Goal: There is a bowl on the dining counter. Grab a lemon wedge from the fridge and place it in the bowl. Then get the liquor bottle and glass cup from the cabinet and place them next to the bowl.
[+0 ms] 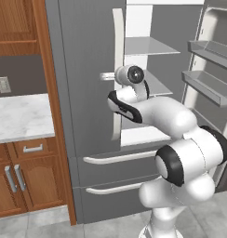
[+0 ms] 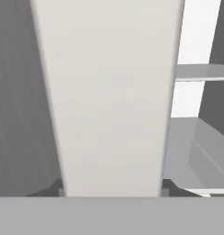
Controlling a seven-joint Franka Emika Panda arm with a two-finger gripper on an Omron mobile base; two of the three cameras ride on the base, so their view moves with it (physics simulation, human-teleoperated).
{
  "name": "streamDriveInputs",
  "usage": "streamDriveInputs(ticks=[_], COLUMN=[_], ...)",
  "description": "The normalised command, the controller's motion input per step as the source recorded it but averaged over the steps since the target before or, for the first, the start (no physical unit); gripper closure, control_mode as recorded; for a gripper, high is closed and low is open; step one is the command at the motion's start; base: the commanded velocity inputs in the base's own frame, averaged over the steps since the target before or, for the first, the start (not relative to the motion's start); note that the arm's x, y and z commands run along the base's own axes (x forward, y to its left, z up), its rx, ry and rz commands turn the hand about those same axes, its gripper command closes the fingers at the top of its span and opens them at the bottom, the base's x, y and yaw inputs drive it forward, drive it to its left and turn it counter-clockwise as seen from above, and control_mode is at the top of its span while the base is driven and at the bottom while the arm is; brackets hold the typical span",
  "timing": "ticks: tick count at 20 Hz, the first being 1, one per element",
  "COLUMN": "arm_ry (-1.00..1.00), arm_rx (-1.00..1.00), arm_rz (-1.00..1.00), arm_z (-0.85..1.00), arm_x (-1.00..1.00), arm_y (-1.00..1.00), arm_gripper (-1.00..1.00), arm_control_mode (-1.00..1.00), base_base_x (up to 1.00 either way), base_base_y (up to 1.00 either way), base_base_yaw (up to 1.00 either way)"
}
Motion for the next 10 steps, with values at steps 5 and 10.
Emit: streamDriveInputs(ticks=[5,10], arm_ry=[0.0,0.0], arm_rx=[0.02,0.0], arm_rz=[0.12,0.15], arm_z=[0.0,0.0], arm_x=[-0.39,-0.77], arm_y=[0.33,0.53], arm_gripper=[1.0,1.0], arm_control_mode=[-1.0,-1.0], base_base_x=[0.0,0.0], base_base_y=[0.0,0.0], base_base_yaw=[0.0,0.0])
